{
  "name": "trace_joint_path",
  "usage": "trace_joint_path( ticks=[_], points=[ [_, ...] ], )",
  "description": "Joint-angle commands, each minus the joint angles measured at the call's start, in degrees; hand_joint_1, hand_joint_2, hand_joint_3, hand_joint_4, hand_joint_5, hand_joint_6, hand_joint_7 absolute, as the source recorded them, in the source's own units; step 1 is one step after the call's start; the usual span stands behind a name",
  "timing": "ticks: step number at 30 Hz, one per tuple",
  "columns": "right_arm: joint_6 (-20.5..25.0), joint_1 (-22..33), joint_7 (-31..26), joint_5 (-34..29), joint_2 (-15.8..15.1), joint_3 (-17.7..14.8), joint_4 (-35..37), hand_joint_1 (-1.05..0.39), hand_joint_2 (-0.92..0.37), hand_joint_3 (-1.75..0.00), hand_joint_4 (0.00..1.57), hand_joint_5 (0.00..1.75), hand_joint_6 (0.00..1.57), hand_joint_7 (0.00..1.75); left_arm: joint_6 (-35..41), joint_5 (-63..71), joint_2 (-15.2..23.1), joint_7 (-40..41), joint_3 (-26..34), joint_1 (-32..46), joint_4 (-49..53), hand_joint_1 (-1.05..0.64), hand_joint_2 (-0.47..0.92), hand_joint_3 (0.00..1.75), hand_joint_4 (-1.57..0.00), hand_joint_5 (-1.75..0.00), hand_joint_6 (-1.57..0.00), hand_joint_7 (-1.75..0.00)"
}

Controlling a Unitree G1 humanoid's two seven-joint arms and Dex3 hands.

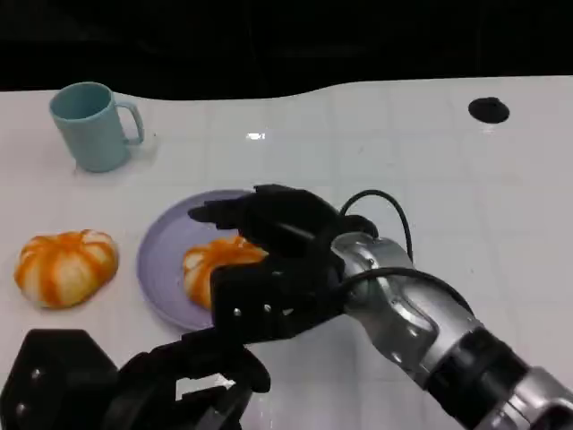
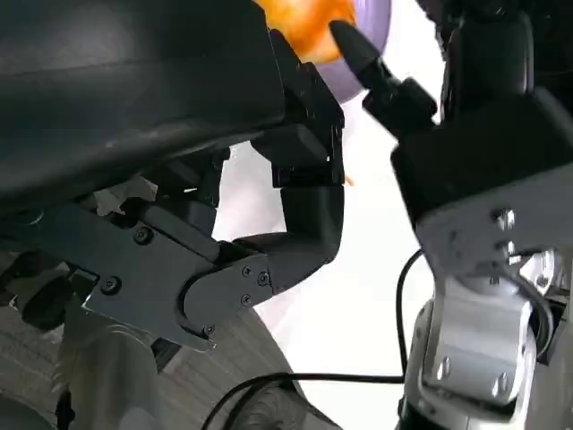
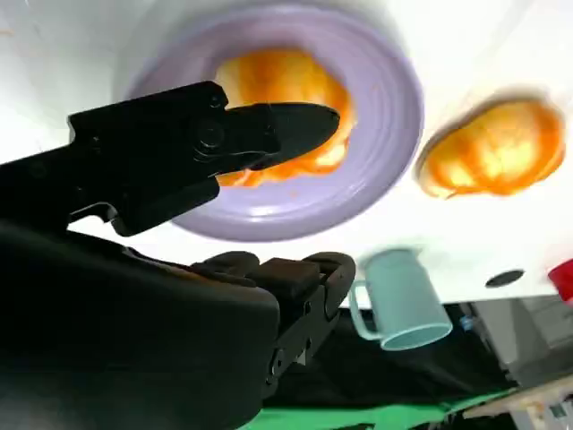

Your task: Grasp the bread from the table and place it into the plate.

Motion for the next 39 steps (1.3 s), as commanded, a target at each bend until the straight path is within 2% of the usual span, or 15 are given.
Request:
trace_joint_path(
  ticks=[1, 7, 12, 16, 17, 20, 23, 25, 27, 28, 31, 34, 36, 38, 39],
  points=[
    [2.71, 3.21, 3.37, 0.26, -2.78, -0.40, -8.56, -0.72, -0.92, -0.33, 0.04, 0.35, 0.26, 0.00, 0.18, -0.11, 0.33, 0.22, 0.30, -0.18, 0.34, -0.32, 0.66, 0.99, -0.69, -1.75, -0.64, -1.46],
    [2.21, 9.53, 4.29, 2.23, -6.69, -2.63, -20.17, -0.68, -0.92, -0.32, 0.09, 0.39, 0.28, 0.01, -0.37, -0.08, 0.33, -0.04, 0.46, 0.25, 0.20, -0.31, 0.65, 1.03, -0.68, -1.75, -0.60, -1.49],
    [-0.68, 15.70, 2.53, 4.83, -9.45, -5.54, -27.55, -0.57, -0.92, -0.22, 0.29, 0.51, 0.45, 0.09, 0.15, -0.37, 0.11, 0.20, 0.82, 0.19, 0.01, -0.29, 0.65, 1.05, -0.66, -1.75, -0.58, -1.52],
    [-6.21, 21.40, -0.37, 6.00, -12.83, -7.41, -31.53, -0.48, -0.92, -0.20, 0.49, 0.63, 0.60, 0.16, 0.13, -0.64, -0.02, 0.03, 1.05, 0.15, 0.37, -0.29, 0.65, 1.06, -0.66, -1.75, -0.57, -1.53],
    [-7.69, 22.97, -1.12, 6.78, -13.40, -8.08, -32.38, -0.43, -0.92, -0.17, 0.54, 0.74, 0.68, 0.21, 0.05, -0.63, 0.05, -0.07, 1.07, 0.13, 0.48, -0.30, 0.67, 1.03, -0.65, -1.75, -0.56, -1.54],
    [-12.35, 27.82, -3.35, 8.54, -15.43, -10.04, -34.84, -0.36, -0.92, -0.13, 0.61, 0.99, 0.79, 0.33, -0.65, -0.32, 0.56, -0.58, 1.02, 0.04, 0.89, -0.31, 0.69, 0.99, -0.64, -1.75, -0.56, -1.54],
    [-16.85, 31.97, -5.58, 9.88, -16.85, -11.86, -36.09, -0.31, -0.90, -0.13, 0.66, 1.08, 0.82, 0.46, -1.00, -0.31, 0.84, -0.94, 1.11, -0.05, 1.25, -0.32, 0.71, 0.93, -0.64, -1.75, -0.57, -1.52],
    [-19.33, 34.45, -6.49, 10.75, -17.70, -13.06, -36.83, -0.29, -0.85, -0.25, 0.67, 1.14, 0.79, 0.62, -1.27, -0.43, 0.78, -1.11, 1.22, -0.06, 1.47, -0.32, 0.72, 0.91, -0.64, -1.75, -0.57, -1.51],
    [-20.64, 36.86, -7.54, 11.28, -17.90, -14.23, -37.92, -0.26, -0.63, -0.66, 0.72, 1.18, 0.80, 0.72, -1.50, -0.42, 0.75, -1.18, 1.32, 0.02, 1.59, -0.32, 0.74, 0.89, -0.66, -1.75, -0.57, -1.51],
    [-21.10, 37.99, -8.02, 11.64, -17.78, -14.85, -38.48, -0.24, -0.57, -0.76, 0.74, 1.20, 0.81, 0.74, -1.68, -0.39, 0.73, -1.22, 1.34, 0.09, 1.68, -0.32, 0.74, 0.89, -0.66, -1.75, -0.58, -1.51],
    [-22.09, 40.54, -8.61, 12.90, -17.68, -16.49, -39.91, -0.17, -0.49, -0.91, 0.76, 1.28, 0.85, 0.77, -1.75, -0.35, 0.68, -1.06, 1.38, 0.30, 1.66, -0.32, 0.76, 0.85, -0.66, -1.75, -0.59, -1.48],
    [-23.92, 42.40, -9.00, 14.08, -18.16, -18.19, -40.49, -0.12, -0.38, -1.16, 0.77, 1.44, 0.86, 0.88, -2.07, -0.30, 0.76, -1.14, 1.42, 0.55, 1.52, -0.32, 0.76, 0.84, -0.66, -1.75, -0.59, -1.48],
    [-24.92, 43.75, -8.60, 15.07, -18.80, -19.43, -41.04, -0.09, -0.37, -1.24, 0.79, 1.64, 0.85, 1.08, -1.96, -0.43, 0.75, -1.11, 1.58, 0.66, 1.42, -0.33, 0.76, 0.83, -0.66, -1.75, -0.59, -1.48],
    [-24.48, 45.48, -7.92, 14.97, -19.74, -20.65, -42.47, -0.07, -0.35, -1.31, 0.84, 1.72, 0.85, 1.22, -2.00, -0.44, 0.88, -1.18, 1.68, 0.80, 1.31, -0.33, 0.76, 0.82, -0.66, -1.75, -0.59, -1.48],
    [-24.36, 46.37, -7.98, 14.48, -20.22, -21.24, -43.18, -0.06, -0.30, -1.40, 0.89, 1.73, 0.87, 1.30, -1.96, -0.52, 0.96, -1.27, 1.78, 0.85, 1.28, -0.34, 0.76, 0.82, -0.65, -1.75, -0.59, -1.48]
  ],
)
